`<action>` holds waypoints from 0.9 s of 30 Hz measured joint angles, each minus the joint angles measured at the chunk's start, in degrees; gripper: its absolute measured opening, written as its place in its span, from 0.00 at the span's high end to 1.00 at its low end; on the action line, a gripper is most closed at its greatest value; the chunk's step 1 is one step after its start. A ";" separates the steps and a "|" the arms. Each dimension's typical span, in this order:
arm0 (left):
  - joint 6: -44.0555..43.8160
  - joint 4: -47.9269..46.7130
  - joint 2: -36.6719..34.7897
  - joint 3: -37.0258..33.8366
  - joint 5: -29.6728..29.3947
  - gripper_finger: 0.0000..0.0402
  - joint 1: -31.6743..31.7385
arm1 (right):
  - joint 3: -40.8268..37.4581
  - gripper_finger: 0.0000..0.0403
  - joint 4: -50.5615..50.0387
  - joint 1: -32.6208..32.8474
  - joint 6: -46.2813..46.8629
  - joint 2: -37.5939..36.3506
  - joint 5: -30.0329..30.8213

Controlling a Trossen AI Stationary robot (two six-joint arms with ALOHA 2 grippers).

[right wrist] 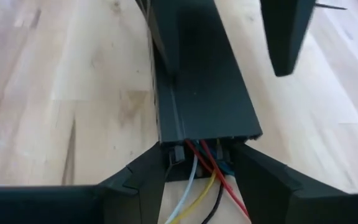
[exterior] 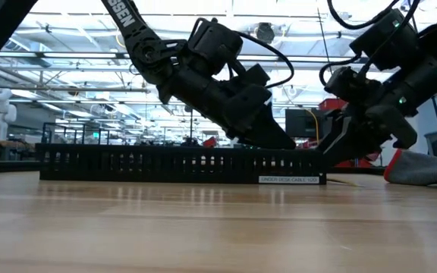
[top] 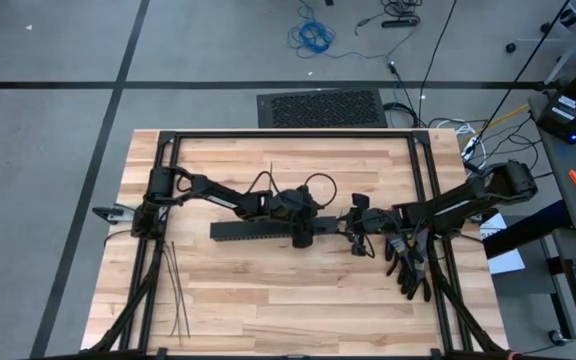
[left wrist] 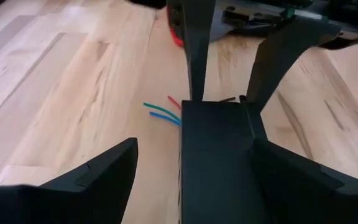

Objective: Ziptie cables
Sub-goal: Close the black cable duct

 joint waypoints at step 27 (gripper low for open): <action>0.45 -0.15 0.02 -0.11 -0.11 0.22 -0.04 | -0.05 0.92 -13.17 -0.35 6.69 -7.36 -2.55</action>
